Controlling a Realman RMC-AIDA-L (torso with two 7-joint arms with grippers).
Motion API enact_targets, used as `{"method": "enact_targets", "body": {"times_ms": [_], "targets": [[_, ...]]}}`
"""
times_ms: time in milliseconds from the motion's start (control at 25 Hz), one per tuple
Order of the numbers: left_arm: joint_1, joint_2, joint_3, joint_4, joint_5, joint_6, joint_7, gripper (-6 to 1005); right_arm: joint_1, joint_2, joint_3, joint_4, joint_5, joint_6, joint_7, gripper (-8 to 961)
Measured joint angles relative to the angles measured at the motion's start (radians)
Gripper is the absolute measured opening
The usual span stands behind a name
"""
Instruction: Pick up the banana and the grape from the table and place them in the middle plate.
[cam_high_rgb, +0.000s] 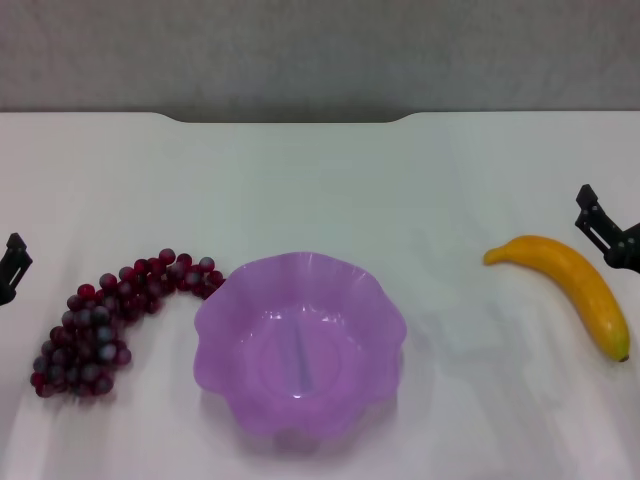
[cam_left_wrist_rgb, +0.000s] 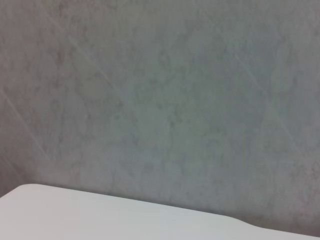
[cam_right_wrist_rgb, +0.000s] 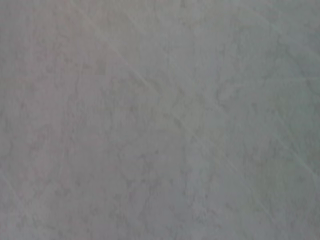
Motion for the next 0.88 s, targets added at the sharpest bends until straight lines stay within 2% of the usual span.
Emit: {"method": "enact_targets", "body": {"times_ms": [880], "targets": [[0.002,0.002,0.0,0.0,0.0,0.0,-0.001,877,0.0,0.0,0.0,0.002,0.001,0.0,0.0,905]]}}
